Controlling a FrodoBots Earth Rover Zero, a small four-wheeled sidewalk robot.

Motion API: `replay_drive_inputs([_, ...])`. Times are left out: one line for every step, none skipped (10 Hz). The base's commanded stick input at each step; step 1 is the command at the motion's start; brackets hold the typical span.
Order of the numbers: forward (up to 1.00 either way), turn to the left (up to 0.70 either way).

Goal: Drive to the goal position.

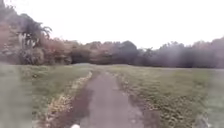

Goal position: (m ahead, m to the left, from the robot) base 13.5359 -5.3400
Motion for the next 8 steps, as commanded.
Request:
replay_drive_inputs([1.0, 0.0])
replay_drive_inputs([1.0, 0.0])
replay_drive_inputs([1.0, 0.0])
replay_drive_inputs([1.0, 0.0])
replay_drive_inputs([1.0, 0.0])
replay_drive_inputs([1.0, 0.0])
replay_drive_inputs([1.0, 0.0])
replay_drive_inputs([1.0, 0.0])
